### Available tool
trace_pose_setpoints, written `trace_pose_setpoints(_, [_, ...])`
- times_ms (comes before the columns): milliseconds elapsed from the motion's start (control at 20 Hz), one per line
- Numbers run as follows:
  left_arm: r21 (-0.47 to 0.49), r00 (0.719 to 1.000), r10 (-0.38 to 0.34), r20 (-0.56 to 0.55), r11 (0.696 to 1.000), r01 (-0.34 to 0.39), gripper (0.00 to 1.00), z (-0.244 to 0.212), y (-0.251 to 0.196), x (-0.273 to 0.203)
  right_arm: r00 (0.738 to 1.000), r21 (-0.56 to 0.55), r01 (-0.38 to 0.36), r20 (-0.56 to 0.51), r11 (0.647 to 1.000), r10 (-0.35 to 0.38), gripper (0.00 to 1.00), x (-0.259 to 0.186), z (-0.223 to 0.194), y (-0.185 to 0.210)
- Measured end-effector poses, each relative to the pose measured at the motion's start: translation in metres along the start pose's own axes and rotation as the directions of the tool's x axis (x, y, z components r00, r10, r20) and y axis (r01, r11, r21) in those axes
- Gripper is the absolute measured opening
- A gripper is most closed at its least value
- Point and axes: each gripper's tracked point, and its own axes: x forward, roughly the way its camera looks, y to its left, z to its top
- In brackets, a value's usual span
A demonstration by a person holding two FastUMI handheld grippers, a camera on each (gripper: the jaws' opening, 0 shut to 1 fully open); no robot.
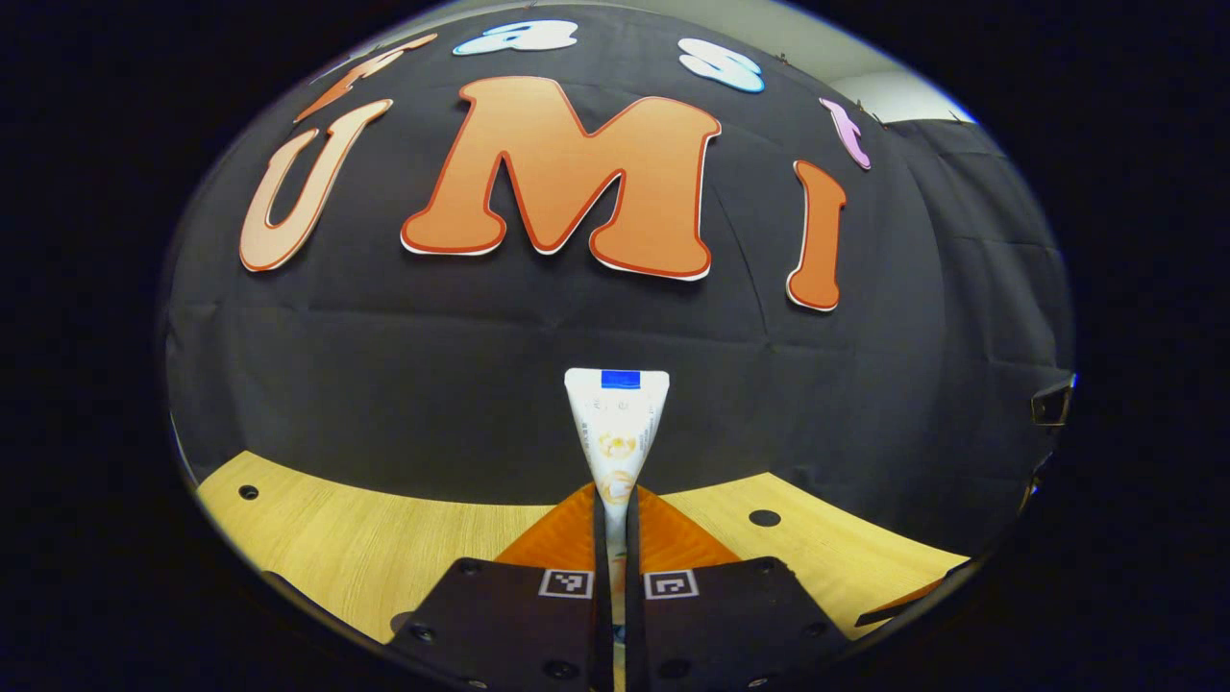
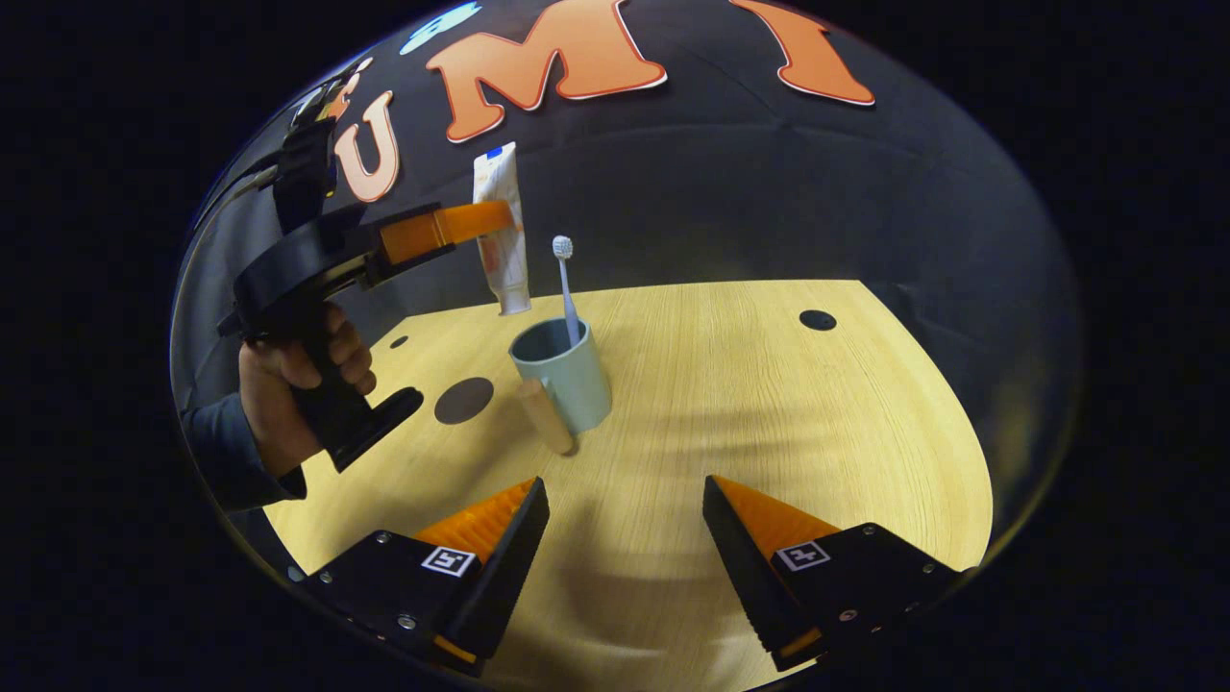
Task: Put the toothbrush and toothpaste on the desktop into the cup, then pick up the cup and place it on the coaster on the desktop.
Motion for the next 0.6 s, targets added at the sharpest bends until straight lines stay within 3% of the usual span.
trace_pose_setpoints(350, [-0.016,0.998,0.045,-0.052,0.999,-0.045,0.05,-0.069,0.001,0.002,1.0,0.0,0.0,-0.01,1.0,0.0,0.98,0.0,-0.003,-0.016])
trace_pose_setpoints(600, [0.049,0.995,0.056,-0.088,0.997,-0.052,0.05,-0.09,-0.001,-0.003,1.0,0.0,0.001,-0.008,1.0,-0.001,0.98,-0.003,-0.002,-0.019])
